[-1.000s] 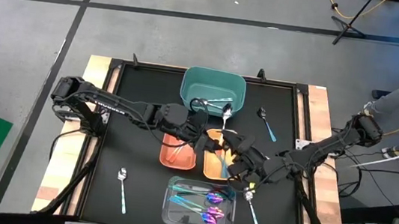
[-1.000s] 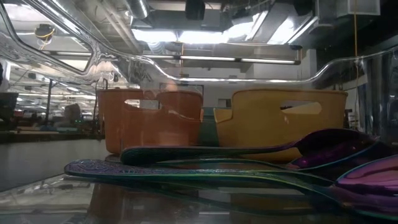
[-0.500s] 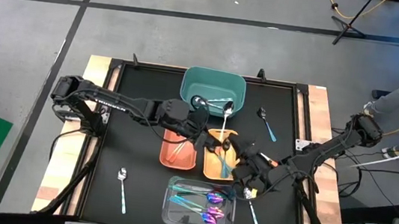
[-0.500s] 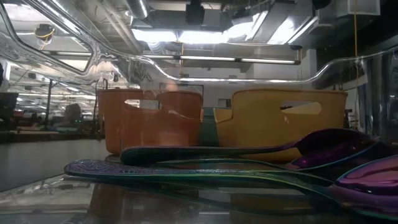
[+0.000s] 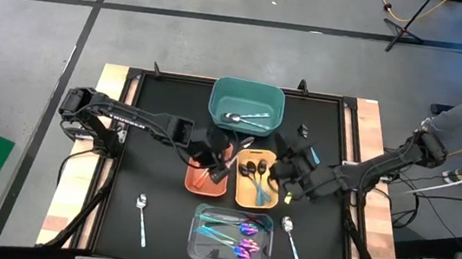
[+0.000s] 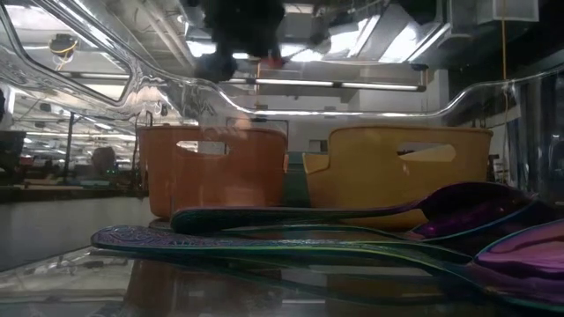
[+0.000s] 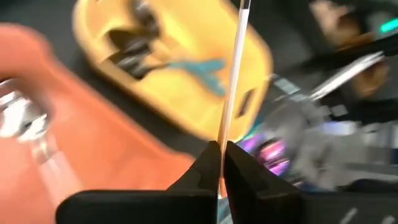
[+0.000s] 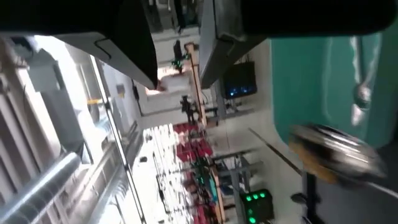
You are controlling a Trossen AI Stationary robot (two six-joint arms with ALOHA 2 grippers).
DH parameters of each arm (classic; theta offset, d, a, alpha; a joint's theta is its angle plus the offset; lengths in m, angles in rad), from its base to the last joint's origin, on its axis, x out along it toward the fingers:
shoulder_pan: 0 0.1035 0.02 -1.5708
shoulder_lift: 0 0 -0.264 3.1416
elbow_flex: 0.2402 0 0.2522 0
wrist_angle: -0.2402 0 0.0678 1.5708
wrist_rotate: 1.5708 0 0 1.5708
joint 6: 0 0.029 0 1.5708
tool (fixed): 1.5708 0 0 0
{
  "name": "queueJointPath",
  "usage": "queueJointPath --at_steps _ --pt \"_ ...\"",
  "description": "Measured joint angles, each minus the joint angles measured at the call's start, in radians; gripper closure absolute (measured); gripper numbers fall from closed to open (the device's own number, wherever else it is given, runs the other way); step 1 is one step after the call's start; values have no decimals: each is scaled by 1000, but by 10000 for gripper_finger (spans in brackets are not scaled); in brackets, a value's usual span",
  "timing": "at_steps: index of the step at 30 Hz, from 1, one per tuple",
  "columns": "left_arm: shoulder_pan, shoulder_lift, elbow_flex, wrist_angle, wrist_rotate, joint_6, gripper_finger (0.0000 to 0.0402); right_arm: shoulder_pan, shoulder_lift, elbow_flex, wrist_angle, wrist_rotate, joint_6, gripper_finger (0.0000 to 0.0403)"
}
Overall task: Sort silverware by color (type)
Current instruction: Put the orange spoon into the orange bin
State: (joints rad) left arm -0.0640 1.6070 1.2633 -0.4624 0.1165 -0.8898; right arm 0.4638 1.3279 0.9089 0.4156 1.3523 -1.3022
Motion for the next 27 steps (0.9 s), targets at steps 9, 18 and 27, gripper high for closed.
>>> queueJointPath --at_steps 9,18,27 --pt "-38 0 -2 -260 -127 11 396 -62 -174 0 -12 0 50 288" --pt "-64 0 -133 -213 -151 -86 396 -168 -414 -67 -387 -26 536 288" --pt "-64 2 -178 -197 -152 -103 396 -376 -559 -136 -726 -257 1041 288"
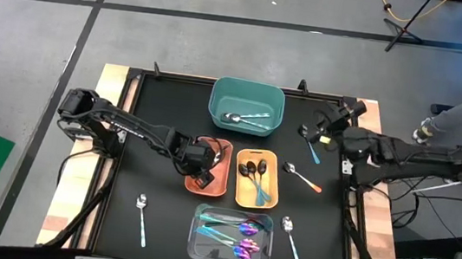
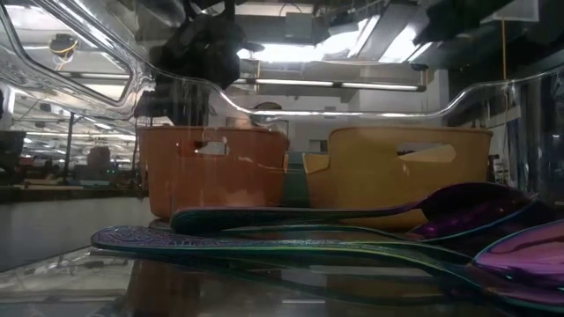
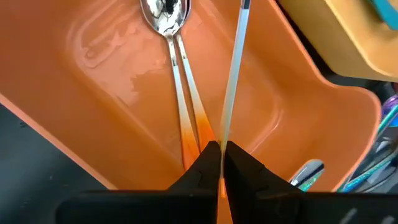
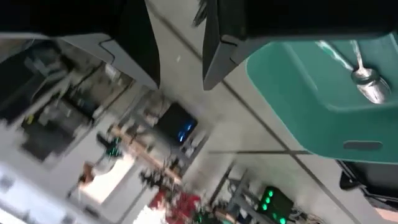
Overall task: Sort silverware by color (type)
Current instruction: Put the orange spoon into the orange bin, then put the light blue spoon into the yellow bin
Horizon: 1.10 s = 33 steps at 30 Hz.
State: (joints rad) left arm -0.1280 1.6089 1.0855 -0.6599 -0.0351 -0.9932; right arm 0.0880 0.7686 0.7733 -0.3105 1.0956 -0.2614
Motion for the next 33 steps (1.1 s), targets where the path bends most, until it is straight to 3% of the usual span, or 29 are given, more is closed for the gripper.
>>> queueJointPath --at_steps 7,16,27,33 --pt "-14 33 0 18 -1 0 396 -168 0 -4 -178 -195 228 288" --pt "-12 108 0 35 3 7 395 -342 3 -4 -291 -457 348 288" --pt "-12 115 0 49 -2 8 378 -479 37 -3 -387 -502 507 288" --pt "-12 115 0 48 -5 8 377 -553 110 -3 -441 -621 527 288"
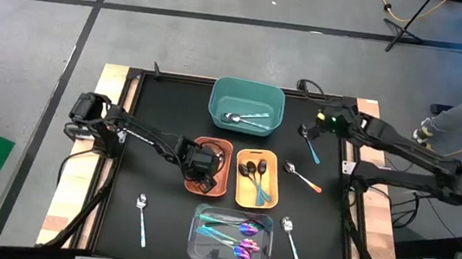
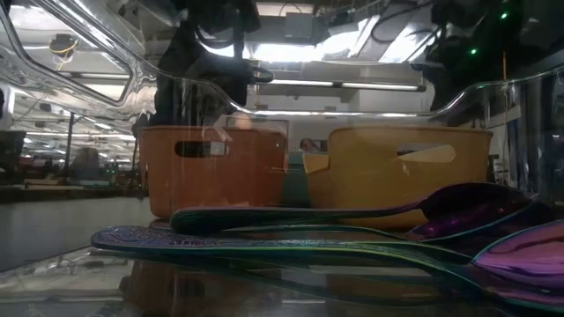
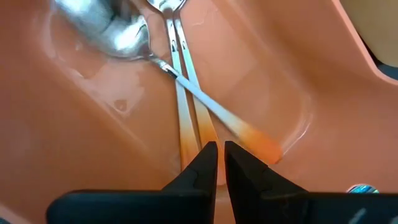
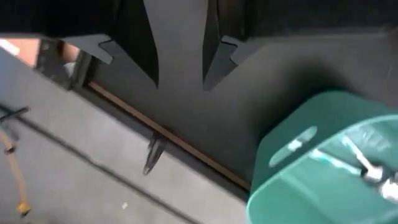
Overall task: Sort silverware by color (type)
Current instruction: Put the light blue spoon into the yellow bin
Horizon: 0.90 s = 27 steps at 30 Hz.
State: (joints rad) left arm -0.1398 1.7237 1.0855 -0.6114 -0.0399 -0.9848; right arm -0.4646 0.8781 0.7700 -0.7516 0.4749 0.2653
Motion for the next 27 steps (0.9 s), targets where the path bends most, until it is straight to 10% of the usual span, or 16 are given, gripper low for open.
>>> queueJointPath --at_steps 18,27 --pt "0 0 0 -1 0 -1 376 -220 344 0 -79 -448 0 288" --pt "0 0 0 0 0 -1 376 -223 473 0 -99 -469 -8 288"
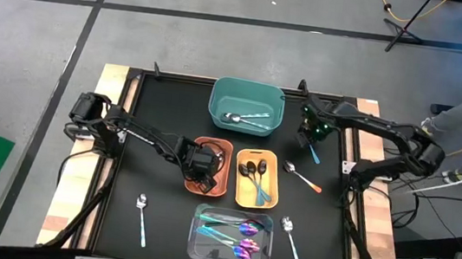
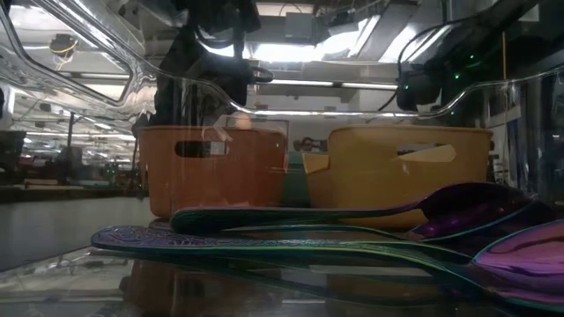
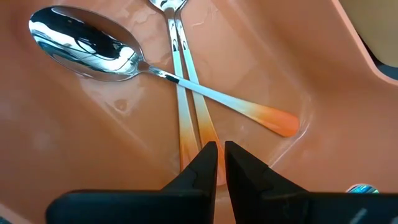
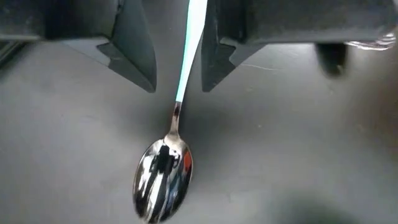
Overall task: Sort silverware by color (type)
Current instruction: Put the light blue spoon into the yellow bin
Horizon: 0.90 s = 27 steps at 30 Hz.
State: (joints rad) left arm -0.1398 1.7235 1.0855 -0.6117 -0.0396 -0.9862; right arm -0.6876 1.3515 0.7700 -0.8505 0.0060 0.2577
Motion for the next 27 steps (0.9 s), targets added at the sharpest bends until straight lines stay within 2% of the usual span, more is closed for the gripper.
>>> queueJointPath --at_steps 27 --pt "0 0 0 0 0 -1 376 0 150 0 42 16 -31 288"
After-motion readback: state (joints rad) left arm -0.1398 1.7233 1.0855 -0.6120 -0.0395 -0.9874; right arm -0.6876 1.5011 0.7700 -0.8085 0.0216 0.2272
